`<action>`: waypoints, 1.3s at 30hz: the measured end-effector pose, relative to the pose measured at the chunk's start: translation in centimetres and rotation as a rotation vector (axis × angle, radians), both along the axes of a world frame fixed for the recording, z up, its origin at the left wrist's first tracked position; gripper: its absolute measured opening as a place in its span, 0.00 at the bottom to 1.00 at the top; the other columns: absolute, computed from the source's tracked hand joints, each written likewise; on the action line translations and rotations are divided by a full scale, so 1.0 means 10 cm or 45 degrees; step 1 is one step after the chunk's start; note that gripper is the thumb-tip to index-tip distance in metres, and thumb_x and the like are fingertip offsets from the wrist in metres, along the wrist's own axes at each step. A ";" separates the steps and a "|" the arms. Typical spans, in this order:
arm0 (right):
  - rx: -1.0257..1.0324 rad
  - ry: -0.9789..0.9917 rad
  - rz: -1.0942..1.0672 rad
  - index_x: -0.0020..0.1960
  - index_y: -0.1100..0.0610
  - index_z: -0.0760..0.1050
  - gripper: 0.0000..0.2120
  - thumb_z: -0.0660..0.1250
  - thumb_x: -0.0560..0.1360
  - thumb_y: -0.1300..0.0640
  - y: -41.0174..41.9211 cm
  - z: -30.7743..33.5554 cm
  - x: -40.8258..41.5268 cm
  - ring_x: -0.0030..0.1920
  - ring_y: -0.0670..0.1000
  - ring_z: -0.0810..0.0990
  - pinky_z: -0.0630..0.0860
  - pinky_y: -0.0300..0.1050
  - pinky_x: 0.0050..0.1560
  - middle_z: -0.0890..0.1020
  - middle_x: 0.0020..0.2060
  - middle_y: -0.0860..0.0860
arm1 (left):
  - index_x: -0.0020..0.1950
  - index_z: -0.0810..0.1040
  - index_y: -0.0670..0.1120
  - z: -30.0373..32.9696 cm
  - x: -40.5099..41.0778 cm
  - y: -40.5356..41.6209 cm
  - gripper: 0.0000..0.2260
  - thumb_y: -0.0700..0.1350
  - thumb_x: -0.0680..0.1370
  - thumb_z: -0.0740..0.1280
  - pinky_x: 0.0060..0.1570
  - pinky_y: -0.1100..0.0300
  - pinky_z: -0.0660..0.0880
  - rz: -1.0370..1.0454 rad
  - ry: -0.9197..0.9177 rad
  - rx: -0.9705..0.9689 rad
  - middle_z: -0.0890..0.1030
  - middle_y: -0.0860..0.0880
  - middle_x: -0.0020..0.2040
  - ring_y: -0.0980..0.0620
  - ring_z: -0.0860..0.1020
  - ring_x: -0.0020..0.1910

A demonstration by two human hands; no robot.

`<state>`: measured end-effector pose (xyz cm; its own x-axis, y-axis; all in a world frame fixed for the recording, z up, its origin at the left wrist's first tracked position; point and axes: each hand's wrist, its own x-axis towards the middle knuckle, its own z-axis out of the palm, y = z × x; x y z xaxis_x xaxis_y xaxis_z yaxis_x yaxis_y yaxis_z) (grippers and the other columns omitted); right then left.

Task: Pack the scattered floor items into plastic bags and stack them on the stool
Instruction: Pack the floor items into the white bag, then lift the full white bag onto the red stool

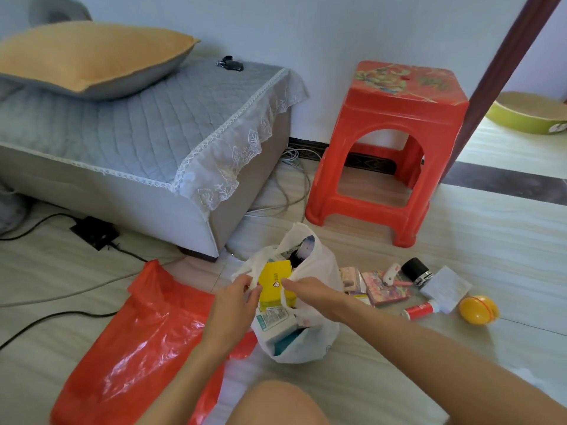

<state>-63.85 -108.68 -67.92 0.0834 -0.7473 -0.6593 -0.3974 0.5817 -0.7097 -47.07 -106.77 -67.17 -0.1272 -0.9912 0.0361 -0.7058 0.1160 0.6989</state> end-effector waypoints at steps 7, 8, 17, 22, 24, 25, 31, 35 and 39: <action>0.158 0.079 0.187 0.55 0.58 0.72 0.12 0.65 0.76 0.52 -0.15 -0.36 -0.14 0.43 0.50 0.79 0.77 0.41 0.51 0.81 0.52 0.57 | 0.37 0.70 0.42 0.08 -0.11 -0.41 0.12 0.47 0.77 0.64 0.32 0.56 0.70 0.072 0.040 0.166 0.74 0.45 0.30 0.44 0.77 0.33; 0.148 0.051 0.179 0.52 0.58 0.73 0.09 0.65 0.76 0.53 -0.19 -0.37 -0.18 0.43 0.49 0.79 0.78 0.42 0.51 0.81 0.48 0.55 | 0.38 0.71 0.38 0.12 -0.15 -0.51 0.14 0.47 0.77 0.64 0.33 0.52 0.70 0.085 0.051 0.182 0.74 0.41 0.31 0.41 0.77 0.34; 0.131 -0.072 -0.437 0.41 0.61 0.71 0.11 0.59 0.77 0.55 -0.38 0.70 -0.90 0.29 0.49 0.73 0.70 0.38 0.30 0.75 0.33 0.55 | 0.35 0.72 0.43 0.72 -0.45 -0.56 0.13 0.42 0.79 0.60 0.33 0.59 0.68 0.190 0.054 0.870 0.72 0.47 0.29 0.50 0.73 0.27; 0.267 0.019 -0.498 0.57 0.65 0.72 0.18 0.58 0.77 0.52 -0.15 1.44 -1.02 0.41 0.53 0.76 0.70 0.43 0.40 0.79 0.47 0.59 | 0.30 0.69 0.42 1.52 -0.50 -0.73 0.12 0.45 0.72 0.64 0.40 0.54 0.64 0.403 0.187 0.963 0.69 0.44 0.30 0.48 0.67 0.26; 0.266 0.018 -0.581 0.50 0.61 0.72 0.11 0.58 0.78 0.53 -0.08 1.83 -1.09 0.41 0.52 0.75 0.69 0.41 0.37 0.78 0.45 0.57 | 0.30 0.69 0.43 1.90 -0.55 -0.72 0.10 0.45 0.68 0.64 0.41 0.53 0.64 0.386 0.214 0.994 0.67 0.46 0.28 0.48 0.66 0.26; 0.252 0.020 -0.627 0.45 0.60 0.72 0.09 0.57 0.78 0.55 -0.03 2.05 -1.13 0.38 0.50 0.73 0.68 0.39 0.35 0.77 0.41 0.55 | 0.31 0.70 0.43 2.11 -0.59 -0.72 0.09 0.44 0.70 0.64 0.40 0.54 0.65 0.378 0.215 0.998 0.67 0.47 0.28 0.49 0.67 0.26; 0.159 -0.017 -0.830 0.36 0.58 0.68 0.13 0.56 0.79 0.60 0.51 3.55 -1.36 0.32 0.47 0.70 0.66 0.37 0.34 0.73 0.31 0.52 | 0.33 0.72 0.42 3.40 -0.79 -0.56 0.10 0.40 0.75 0.61 0.32 0.58 0.63 0.299 0.211 1.068 0.71 0.45 0.29 0.50 0.68 0.24; 0.195 0.069 -1.021 0.33 0.57 0.67 0.15 0.56 0.78 0.61 1.13 4.34 -1.53 0.32 0.47 0.68 0.62 0.38 0.34 0.72 0.31 0.54 | 0.32 0.73 0.38 4.12 -1.06 -0.13 0.12 0.35 0.76 0.59 0.34 0.57 0.68 0.178 0.184 1.124 0.71 0.51 0.19 0.51 0.69 0.22; 0.170 -0.004 -1.259 0.35 0.59 0.72 0.12 0.58 0.76 0.62 1.82 4.99 -1.78 0.31 0.48 0.71 0.65 0.39 0.35 0.75 0.30 0.52 | 0.31 0.70 0.40 4.72 -1.51 0.19 0.16 0.35 0.78 0.56 0.18 0.69 0.63 -0.008 0.119 1.193 0.70 0.50 0.17 0.52 0.70 0.18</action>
